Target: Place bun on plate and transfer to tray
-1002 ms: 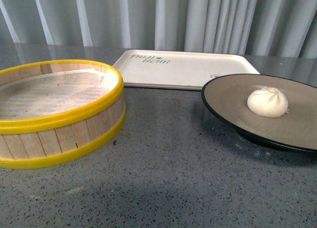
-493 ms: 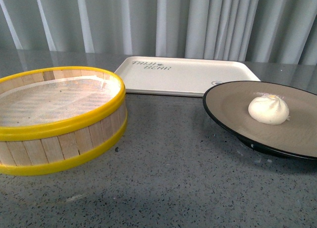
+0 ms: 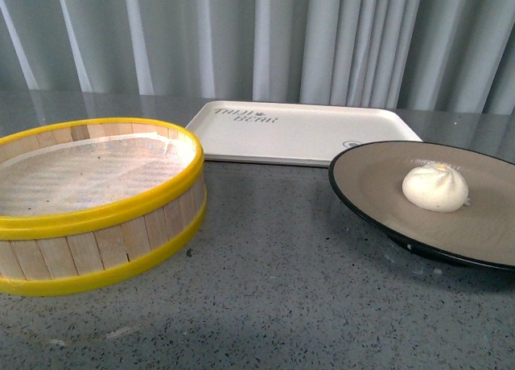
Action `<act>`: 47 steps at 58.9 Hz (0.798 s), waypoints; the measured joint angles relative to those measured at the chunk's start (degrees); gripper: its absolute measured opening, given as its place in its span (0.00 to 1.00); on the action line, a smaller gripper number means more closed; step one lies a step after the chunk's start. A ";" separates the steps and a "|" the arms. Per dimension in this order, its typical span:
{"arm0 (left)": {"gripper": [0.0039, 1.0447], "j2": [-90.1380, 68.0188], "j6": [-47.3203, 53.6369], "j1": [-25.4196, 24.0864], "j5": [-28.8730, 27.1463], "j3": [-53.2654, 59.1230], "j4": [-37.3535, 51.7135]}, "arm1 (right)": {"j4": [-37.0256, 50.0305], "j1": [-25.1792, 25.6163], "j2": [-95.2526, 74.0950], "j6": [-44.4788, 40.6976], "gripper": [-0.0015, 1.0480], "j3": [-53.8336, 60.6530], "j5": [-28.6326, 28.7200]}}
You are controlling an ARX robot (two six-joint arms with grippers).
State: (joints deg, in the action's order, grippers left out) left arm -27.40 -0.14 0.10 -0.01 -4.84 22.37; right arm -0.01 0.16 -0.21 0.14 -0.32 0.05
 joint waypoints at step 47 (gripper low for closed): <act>0.04 15.82 0.00 0.00 0.00 3.34 -10.58 | 0.00 0.00 0.00 0.00 0.92 0.00 0.00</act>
State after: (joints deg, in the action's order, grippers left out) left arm -11.57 -0.14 0.10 -0.01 -1.50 11.79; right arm -0.01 0.16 -0.21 0.14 -0.32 0.05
